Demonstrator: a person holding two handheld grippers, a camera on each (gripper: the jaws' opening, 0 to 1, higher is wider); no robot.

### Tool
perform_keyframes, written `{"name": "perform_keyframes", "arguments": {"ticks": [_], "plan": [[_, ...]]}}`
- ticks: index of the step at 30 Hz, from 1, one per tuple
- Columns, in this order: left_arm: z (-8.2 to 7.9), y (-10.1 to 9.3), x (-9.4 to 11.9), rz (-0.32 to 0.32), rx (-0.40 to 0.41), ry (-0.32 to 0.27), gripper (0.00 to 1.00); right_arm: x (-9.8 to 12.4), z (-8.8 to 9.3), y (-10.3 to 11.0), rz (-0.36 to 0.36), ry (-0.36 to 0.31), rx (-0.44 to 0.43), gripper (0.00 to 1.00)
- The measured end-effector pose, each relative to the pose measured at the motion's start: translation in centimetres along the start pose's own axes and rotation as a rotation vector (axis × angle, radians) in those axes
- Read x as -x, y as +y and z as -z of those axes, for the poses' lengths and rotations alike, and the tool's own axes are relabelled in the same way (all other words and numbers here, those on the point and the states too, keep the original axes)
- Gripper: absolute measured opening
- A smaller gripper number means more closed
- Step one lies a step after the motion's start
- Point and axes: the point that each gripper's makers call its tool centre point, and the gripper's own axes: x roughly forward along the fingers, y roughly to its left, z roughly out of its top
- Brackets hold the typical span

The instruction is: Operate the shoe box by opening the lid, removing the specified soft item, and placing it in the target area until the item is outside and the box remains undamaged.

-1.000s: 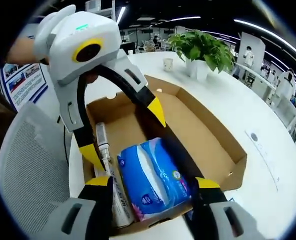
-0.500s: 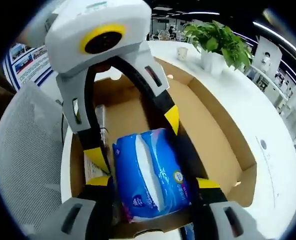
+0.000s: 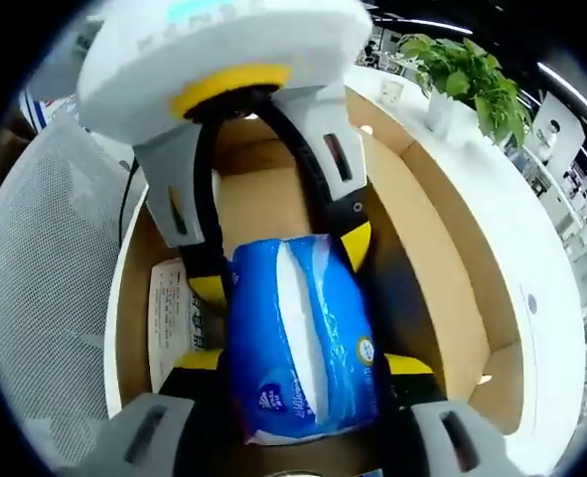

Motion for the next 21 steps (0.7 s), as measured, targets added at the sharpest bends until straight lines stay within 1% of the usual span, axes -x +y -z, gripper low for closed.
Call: {"name": "perform_keyframes", "arguments": {"ticks": [5,8,9,11,13,17,19,21], "plan": [[0.8,-0.3,0.5,0.003,-0.012,0.006,0.57,0.0,-0.6,0.6,-0.009,-0.014,-0.001,0.55],[1.4,-0.4,0.9,0.004,-0.014,0.012,0.56,0.1,-0.9,0.7,-0.007,-0.016,0.005,0.57],[1.8,-0.4,1.2,0.005,-0.019,0.014,0.56,0.1,-1.1,0.7,-0.004,-0.021,0.018,0.57],[2.5,-0.5,1.6,0.008,-0.026,0.028,0.56,0.3,-1.4,0.7,0.001,-0.011,0.047,0.58],[2.9,-0.4,2.0,0.008,-0.023,0.028,0.57,0.2,-1.5,0.7,0.001,0.001,0.073,0.59],[2.7,-0.1,2.5,0.004,0.018,-0.002,0.58,-0.3,-2.1,0.6,-0.006,0.005,0.078,0.61],[2.2,0.1,2.6,0.002,0.037,-0.023,0.61,-0.5,-2.2,0.6,-0.009,0.008,0.083,0.62],[2.0,0.3,2.6,0.006,0.051,-0.026,0.63,-0.9,-2.1,0.6,-0.014,0.020,0.087,0.62]]}}
